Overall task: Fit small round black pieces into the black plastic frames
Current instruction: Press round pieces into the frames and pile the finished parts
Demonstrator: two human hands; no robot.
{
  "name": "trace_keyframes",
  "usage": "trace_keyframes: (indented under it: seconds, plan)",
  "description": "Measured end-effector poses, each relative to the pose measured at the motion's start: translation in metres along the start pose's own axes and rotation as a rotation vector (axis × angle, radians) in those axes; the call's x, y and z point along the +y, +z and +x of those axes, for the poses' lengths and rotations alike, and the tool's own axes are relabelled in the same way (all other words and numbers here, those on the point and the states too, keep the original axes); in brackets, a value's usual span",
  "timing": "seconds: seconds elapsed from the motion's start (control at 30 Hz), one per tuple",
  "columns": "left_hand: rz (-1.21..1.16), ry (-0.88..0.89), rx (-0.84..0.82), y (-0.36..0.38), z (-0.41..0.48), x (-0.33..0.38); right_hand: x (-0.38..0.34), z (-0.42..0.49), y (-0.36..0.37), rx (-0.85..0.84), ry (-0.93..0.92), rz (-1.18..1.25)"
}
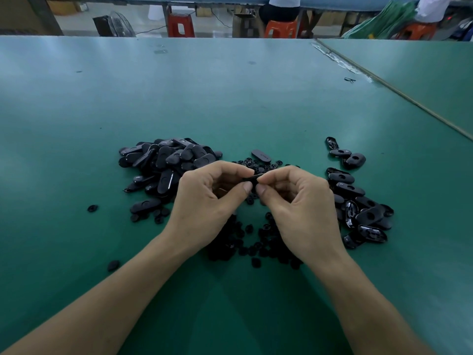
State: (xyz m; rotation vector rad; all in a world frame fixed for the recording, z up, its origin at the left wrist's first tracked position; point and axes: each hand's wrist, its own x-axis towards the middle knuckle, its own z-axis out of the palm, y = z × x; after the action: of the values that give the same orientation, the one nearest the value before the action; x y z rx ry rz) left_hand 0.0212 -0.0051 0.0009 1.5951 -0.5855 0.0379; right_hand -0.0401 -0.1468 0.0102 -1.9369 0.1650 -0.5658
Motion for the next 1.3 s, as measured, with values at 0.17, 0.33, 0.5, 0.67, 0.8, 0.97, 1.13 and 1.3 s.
trace_keyframes:
  seconds: [0.17, 0.33, 0.5, 0.67, 0.8, 0.97, 1.13, 1.3]
  plan:
    - [-0.007, -0.005, -0.005, 0.000, 0.001, 0.000, 0.000, 0.000, 0.002, 0.036, 0.005, -0.002]
    - [0.012, -0.003, -0.003, 0.003, 0.000, 0.000, -0.001, -0.001, 0.003, 0.012, 0.011, 0.013]
    - [0.040, 0.005, 0.002, 0.001, 0.001, -0.003, -0.003, -0.003, 0.005, -0.009, -0.006, 0.036]
    - [0.025, -0.010, 0.017, 0.001, 0.001, -0.003, -0.003, -0.002, 0.002, -0.010, -0.044, -0.010]
    - [0.017, -0.013, -0.002, 0.003, 0.000, -0.002, 0.000, 0.001, -0.003, 0.004, -0.060, -0.065]
    - [0.002, -0.004, -0.040, 0.001, 0.000, -0.001, 0.002, 0.006, -0.010, -0.095, 0.003, 0.041]
    - [-0.015, -0.023, -0.020, 0.000, 0.000, -0.003, 0.007, 0.008, -0.015, -0.127, 0.023, 0.052]
    - [-0.004, -0.029, -0.021, 0.001, 0.001, -0.004, 0.007, 0.009, -0.016, -0.148, 0.043, -0.001]
